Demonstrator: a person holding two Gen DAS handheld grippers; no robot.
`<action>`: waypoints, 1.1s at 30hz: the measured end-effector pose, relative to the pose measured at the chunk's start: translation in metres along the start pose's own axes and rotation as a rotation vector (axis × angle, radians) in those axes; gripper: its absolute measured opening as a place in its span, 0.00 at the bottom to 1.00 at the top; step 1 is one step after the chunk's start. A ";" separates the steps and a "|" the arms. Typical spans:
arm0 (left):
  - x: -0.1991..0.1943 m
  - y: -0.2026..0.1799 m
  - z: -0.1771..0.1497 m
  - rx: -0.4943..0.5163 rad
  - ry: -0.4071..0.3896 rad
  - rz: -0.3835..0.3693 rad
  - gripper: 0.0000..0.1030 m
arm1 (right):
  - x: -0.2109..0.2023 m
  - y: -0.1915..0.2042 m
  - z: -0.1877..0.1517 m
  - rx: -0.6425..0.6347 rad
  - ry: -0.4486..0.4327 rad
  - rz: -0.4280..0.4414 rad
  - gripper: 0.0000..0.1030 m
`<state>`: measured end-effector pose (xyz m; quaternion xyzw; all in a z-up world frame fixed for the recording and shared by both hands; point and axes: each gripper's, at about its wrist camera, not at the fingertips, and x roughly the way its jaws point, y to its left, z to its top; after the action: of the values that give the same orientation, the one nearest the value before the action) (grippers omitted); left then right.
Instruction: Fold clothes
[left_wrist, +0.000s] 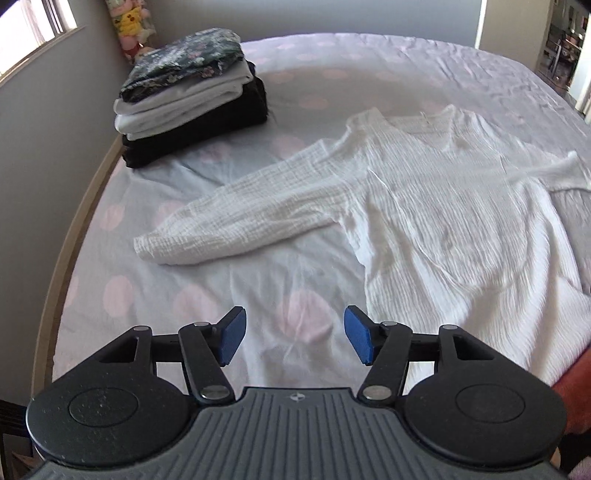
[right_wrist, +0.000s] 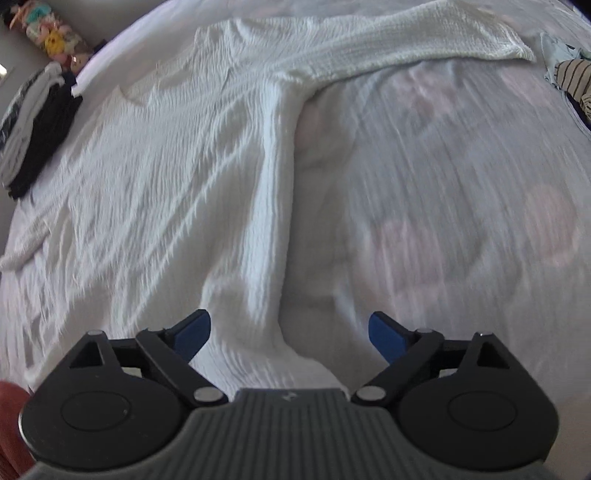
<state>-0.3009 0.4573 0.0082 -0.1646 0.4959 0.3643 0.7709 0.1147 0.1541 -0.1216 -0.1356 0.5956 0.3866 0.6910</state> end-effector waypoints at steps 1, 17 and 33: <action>0.006 -0.004 -0.002 0.009 0.027 -0.014 0.67 | 0.002 0.002 -0.002 -0.015 0.036 0.003 0.91; 0.118 -0.061 -0.030 0.039 0.553 -0.168 0.75 | 0.009 0.001 -0.027 -0.027 0.229 0.140 0.87; 0.065 -0.036 0.004 -0.054 0.252 -0.250 0.08 | -0.084 0.002 0.006 -0.017 -0.093 0.283 0.10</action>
<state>-0.2567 0.4610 -0.0517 -0.2900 0.5540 0.2553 0.7374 0.1182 0.1278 -0.0414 -0.0381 0.5725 0.4911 0.6554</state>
